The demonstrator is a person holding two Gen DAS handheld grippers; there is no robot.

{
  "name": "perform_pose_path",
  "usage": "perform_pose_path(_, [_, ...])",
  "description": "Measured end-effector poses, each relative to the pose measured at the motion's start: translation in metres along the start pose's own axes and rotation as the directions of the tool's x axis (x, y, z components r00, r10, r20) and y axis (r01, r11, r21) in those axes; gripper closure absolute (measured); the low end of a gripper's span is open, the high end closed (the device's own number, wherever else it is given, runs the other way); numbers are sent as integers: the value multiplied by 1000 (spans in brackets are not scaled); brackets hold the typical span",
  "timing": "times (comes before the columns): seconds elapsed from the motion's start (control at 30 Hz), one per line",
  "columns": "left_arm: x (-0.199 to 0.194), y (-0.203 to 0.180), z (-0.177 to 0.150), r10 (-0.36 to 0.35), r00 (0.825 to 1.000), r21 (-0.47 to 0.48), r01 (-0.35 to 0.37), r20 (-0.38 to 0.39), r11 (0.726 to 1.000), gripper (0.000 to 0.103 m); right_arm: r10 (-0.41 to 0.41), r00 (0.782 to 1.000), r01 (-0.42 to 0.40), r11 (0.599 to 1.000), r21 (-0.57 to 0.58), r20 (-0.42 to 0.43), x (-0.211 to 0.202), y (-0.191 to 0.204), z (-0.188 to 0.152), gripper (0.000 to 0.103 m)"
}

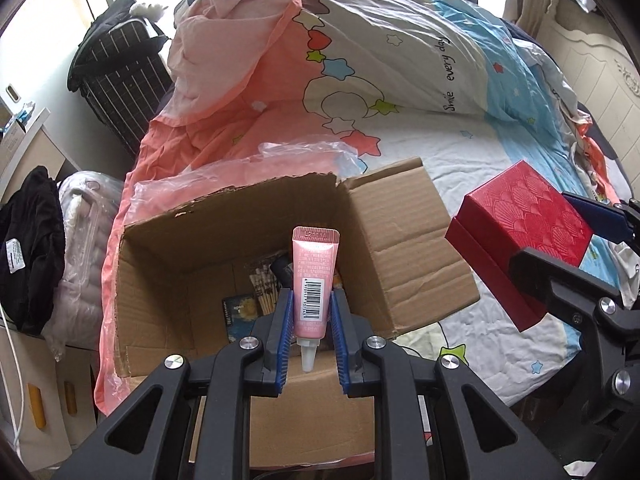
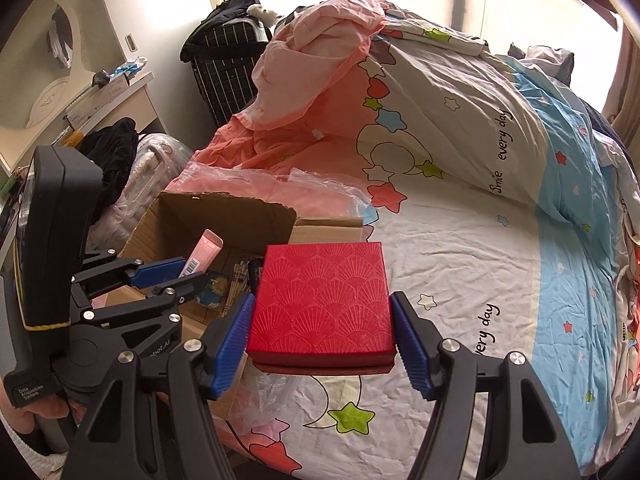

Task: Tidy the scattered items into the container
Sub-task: 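Carry the pink tube and red box with both tools over the cardboard box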

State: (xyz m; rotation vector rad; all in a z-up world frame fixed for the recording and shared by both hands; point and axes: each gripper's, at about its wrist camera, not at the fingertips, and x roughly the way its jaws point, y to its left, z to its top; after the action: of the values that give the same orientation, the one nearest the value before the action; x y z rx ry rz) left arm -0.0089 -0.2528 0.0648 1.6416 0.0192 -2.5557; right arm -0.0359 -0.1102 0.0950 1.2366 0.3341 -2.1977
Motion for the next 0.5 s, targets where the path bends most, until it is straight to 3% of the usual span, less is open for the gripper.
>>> perform_pose_path(0.5, [37, 47, -4, 10, 998, -68, -13, -54, 998, 84, 23, 998, -28, 996, -82, -65, 41, 42, 12, 39])
